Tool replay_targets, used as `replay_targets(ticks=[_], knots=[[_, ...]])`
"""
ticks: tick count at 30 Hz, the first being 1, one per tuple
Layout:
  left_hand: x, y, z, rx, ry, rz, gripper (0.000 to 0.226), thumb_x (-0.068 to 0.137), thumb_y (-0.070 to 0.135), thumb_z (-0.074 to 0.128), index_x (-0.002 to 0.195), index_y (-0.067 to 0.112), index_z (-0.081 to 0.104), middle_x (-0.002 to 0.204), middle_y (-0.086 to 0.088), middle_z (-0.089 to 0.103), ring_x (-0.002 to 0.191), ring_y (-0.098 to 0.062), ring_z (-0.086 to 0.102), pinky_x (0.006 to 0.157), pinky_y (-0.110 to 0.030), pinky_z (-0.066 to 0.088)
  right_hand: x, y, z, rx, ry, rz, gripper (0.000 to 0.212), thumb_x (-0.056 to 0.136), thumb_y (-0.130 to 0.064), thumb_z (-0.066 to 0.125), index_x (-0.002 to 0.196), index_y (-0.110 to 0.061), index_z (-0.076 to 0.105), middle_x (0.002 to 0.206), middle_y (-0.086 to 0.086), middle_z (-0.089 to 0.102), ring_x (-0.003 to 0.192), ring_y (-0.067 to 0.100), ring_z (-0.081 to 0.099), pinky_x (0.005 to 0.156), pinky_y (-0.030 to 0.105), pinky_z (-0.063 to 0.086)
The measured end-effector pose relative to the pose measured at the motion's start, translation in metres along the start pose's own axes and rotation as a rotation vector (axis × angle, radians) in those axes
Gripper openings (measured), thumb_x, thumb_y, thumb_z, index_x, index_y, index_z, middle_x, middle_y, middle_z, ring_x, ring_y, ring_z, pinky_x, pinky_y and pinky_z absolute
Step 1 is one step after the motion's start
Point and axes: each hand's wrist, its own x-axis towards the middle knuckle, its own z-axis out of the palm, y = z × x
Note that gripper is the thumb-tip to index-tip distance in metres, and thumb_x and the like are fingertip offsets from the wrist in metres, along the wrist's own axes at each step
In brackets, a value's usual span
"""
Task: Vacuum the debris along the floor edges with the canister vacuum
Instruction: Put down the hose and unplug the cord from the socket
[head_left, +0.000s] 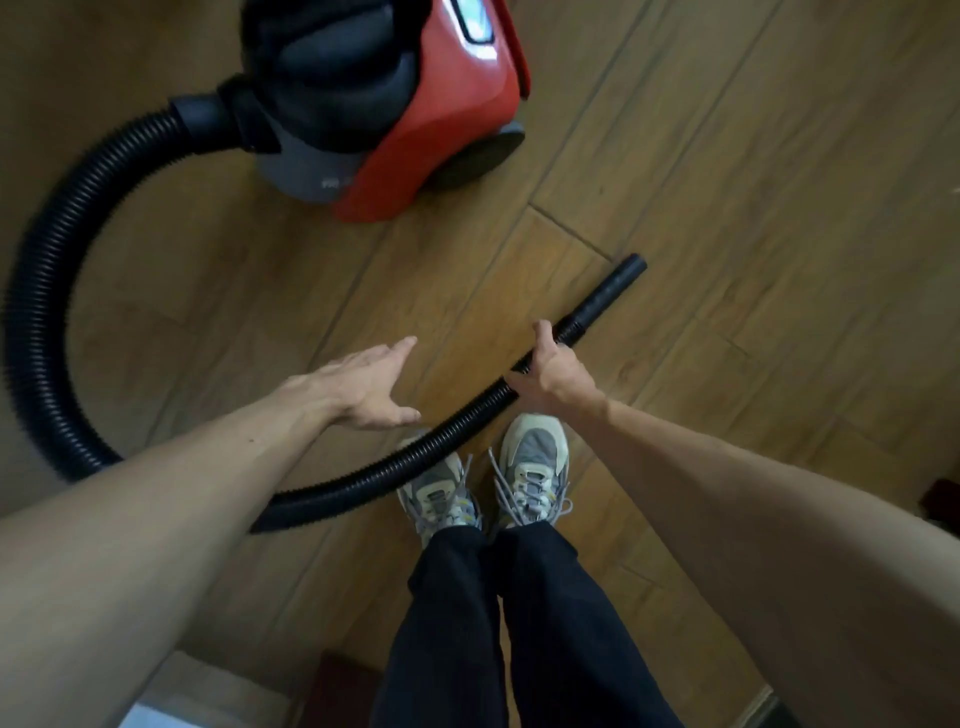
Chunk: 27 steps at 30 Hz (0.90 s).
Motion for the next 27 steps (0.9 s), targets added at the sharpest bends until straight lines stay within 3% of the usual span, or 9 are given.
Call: replay_targets(ticks=[3, 8, 13, 19, 27], knots=[[-0.035, 0.014, -0.051, 0.023, 0.104, -0.057, 0.107, 0.084, 0.061, 0.061, 0.156, 0.024, -0.009, 0.159, -0.012, 0.024, 0.143, -0.030, 0.032, 0.114, -0.043, 0.034, -0.028, -0.030, -0.056, -0.174, 0.034, -0.094, 0.077, 0.092, -0.039, 0.064, 0.150, -0.021, 0.018, 0.122, 0.017, 0.053, 0.106, 0.039, 0.059, 0.086, 0.045, 0.051], [-0.117, 0.045, -0.146, 0.135, 0.295, -0.075, 0.096, 0.087, 0.059, 0.057, 0.157, 0.019, 0.004, 0.152, -0.012, 0.031, 0.138, -0.032, 0.038, 0.109, -0.044, 0.039, -0.093, -0.101, -0.165, -0.337, 0.172, -0.246, 0.079, 0.090, -0.045, 0.064, 0.150, -0.023, 0.019, 0.128, 0.014, 0.048, 0.115, 0.039, 0.056, 0.084, 0.044, 0.048], [-0.226, 0.075, -0.244, 0.227, 0.469, -0.076, 0.092, 0.087, 0.059, 0.055, 0.155, 0.019, 0.008, 0.151, -0.011, 0.032, 0.138, -0.033, 0.037, 0.109, -0.044, 0.038, -0.186, -0.169, -0.268, -0.362, 0.326, -0.370, 0.074, 0.088, -0.044, 0.064, 0.147, -0.024, 0.024, 0.128, 0.012, 0.049, 0.119, 0.037, 0.054, 0.086, 0.044, 0.046], [-0.387, 0.114, -0.359, 0.337, 0.677, -0.101, 0.095, 0.089, 0.059, 0.054, 0.157, 0.019, 0.001, 0.154, -0.013, 0.028, 0.138, -0.031, 0.037, 0.107, -0.044, 0.041, -0.322, -0.231, -0.389, -0.448, 0.506, -0.455, 0.084, 0.090, -0.047, 0.061, 0.155, -0.026, 0.013, 0.139, 0.010, 0.044, 0.125, 0.032, 0.047, 0.088, 0.042, 0.046], [-0.579, 0.172, -0.449, 0.410, 0.974, -0.084, 0.093, 0.090, 0.058, 0.051, 0.157, 0.015, 0.004, 0.154, -0.007, 0.030, 0.138, -0.029, 0.037, 0.106, -0.045, 0.040, -0.500, -0.285, -0.511, -0.441, 0.739, -0.521, 0.078, 0.089, -0.047, 0.060, 0.153, -0.026, 0.020, 0.139, 0.009, 0.046, 0.128, 0.032, 0.047, 0.093, 0.043, 0.046]])
